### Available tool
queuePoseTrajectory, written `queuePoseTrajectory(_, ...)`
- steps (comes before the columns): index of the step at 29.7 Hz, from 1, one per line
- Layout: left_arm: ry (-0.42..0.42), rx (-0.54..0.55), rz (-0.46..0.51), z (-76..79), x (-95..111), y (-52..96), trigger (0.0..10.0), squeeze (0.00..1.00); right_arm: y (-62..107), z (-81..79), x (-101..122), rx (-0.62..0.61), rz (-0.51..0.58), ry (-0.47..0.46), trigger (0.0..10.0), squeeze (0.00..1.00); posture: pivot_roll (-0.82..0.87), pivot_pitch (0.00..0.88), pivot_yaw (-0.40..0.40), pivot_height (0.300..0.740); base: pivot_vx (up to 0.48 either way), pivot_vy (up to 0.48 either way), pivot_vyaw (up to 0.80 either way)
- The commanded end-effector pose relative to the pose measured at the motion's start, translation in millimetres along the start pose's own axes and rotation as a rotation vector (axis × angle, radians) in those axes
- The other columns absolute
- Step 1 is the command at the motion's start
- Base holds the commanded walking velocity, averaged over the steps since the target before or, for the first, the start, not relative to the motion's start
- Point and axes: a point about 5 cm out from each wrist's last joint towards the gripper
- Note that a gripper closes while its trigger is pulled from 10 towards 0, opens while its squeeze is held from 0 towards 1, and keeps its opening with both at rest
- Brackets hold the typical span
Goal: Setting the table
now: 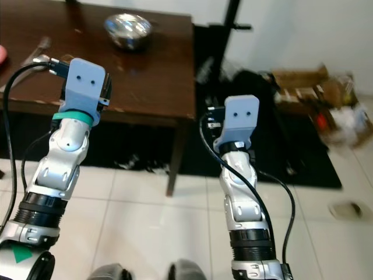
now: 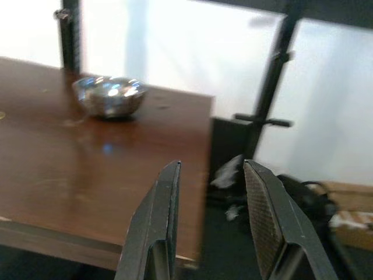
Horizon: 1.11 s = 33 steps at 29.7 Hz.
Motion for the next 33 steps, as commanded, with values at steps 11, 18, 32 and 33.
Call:
queuePoseTrajectory(11, -0.003, -0.012, -0.014, 4.5, -3.4, 1.0, 10.0, 0.00, -0.1, 9.7, -4.2, -0.045, -0.026, 0.008, 10.0, 0.00, -0.02, 0.000, -0.005, 0.740, 0.480, 0.000, 0.00)
queuePoseTrajectory(18, -0.001, -0.025, -0.011, 6.2, -2.9, 0.0, 10.0, 0.00, -0.6, 19.6, -8.0, -0.116, -0.054, -0.009, 10.0, 0.00, -0.03, 0.000, 0.000, 0.740, 0.480, 0.000, -0.62)
queuePoseTrajectory(32, -0.009, -0.046, 0.009, 10.3, 0.7, -0.6, 10.0, 0.00, -2.3, 19.3, -6.6, -0.118, -0.042, 0.004, 10.0, 0.00, -0.03, 0.000, 0.005, 0.740, 0.407, 0.000, -0.21)
queuePoseTrajectory(33, -0.014, -0.047, 0.014, 10.6, 1.3, -0.6, 10.0, 0.00, -2.4, 18.5, -6.4, -0.114, -0.041, 0.003, 10.0, 0.00, -0.03, 0.000, 0.005, 0.740, 0.000, 0.000, 0.00)
Point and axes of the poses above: a point about 5 cm out from each wrist's last joint towards the gripper, its own y axis pointing back from the gripper into the wrist, its own x axis along the axis of the wrist's last joint, z = x × y, and after that the axes turned 1 degree about y, right-handed
